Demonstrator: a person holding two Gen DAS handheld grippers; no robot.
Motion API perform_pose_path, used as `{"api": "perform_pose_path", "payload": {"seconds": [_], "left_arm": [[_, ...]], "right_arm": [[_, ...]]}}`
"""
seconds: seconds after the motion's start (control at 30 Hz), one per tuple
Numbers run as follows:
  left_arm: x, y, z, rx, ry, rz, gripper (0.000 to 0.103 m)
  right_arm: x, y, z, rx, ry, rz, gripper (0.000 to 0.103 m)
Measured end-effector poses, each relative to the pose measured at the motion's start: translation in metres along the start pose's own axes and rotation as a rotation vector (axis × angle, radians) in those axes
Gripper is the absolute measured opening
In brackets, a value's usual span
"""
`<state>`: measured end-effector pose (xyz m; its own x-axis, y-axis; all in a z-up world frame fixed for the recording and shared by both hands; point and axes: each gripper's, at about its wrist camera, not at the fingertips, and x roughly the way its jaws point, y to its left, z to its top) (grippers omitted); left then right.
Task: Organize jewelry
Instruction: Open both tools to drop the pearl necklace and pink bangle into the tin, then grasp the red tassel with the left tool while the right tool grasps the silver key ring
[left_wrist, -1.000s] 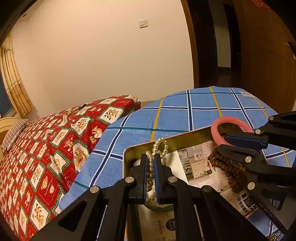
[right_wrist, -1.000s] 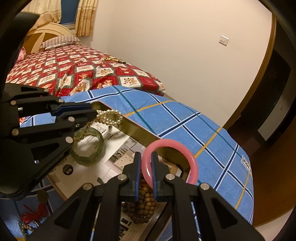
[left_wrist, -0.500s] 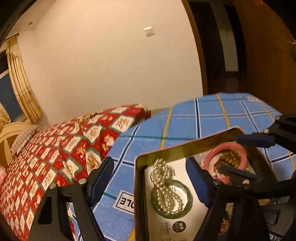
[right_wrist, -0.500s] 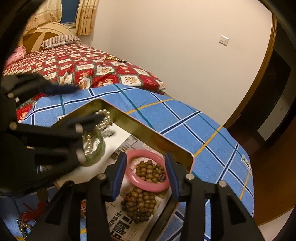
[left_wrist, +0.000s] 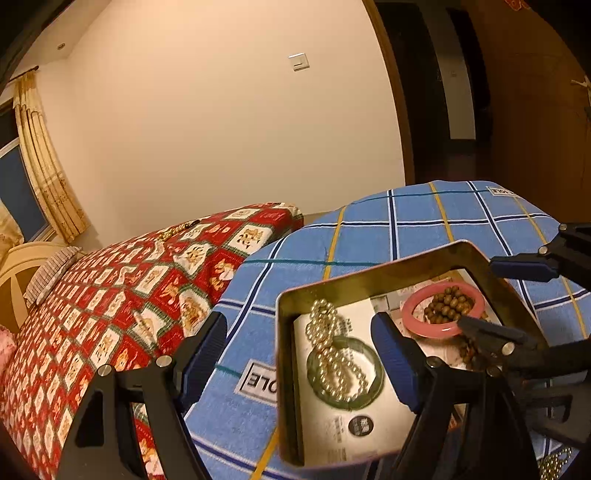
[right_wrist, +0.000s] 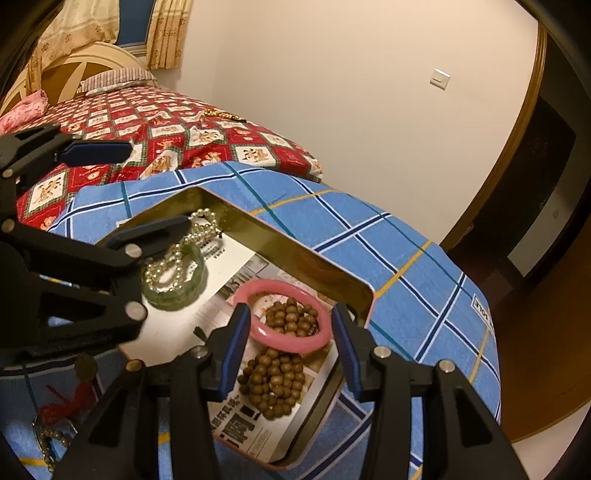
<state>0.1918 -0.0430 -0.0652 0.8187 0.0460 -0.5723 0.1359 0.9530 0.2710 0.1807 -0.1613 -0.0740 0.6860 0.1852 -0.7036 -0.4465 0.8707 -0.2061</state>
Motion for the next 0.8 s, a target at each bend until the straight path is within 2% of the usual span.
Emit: {"api": "perform_pose_path", "payload": {"seconds": [0.53,0.8], "left_arm": [[-0.046,0.008,-0.029,-0.03,-0.015,0.036,0.08],[-0.072,0.008,-0.061,-0.082,0.004,0.052,0.08]], "right_arm": [[-0.027,0.011,-0.028,0.022,0.003,-0.005,0.05],[-0.057,0.011,-0.058,0.04,0.0,-0.041,0.054]]}}
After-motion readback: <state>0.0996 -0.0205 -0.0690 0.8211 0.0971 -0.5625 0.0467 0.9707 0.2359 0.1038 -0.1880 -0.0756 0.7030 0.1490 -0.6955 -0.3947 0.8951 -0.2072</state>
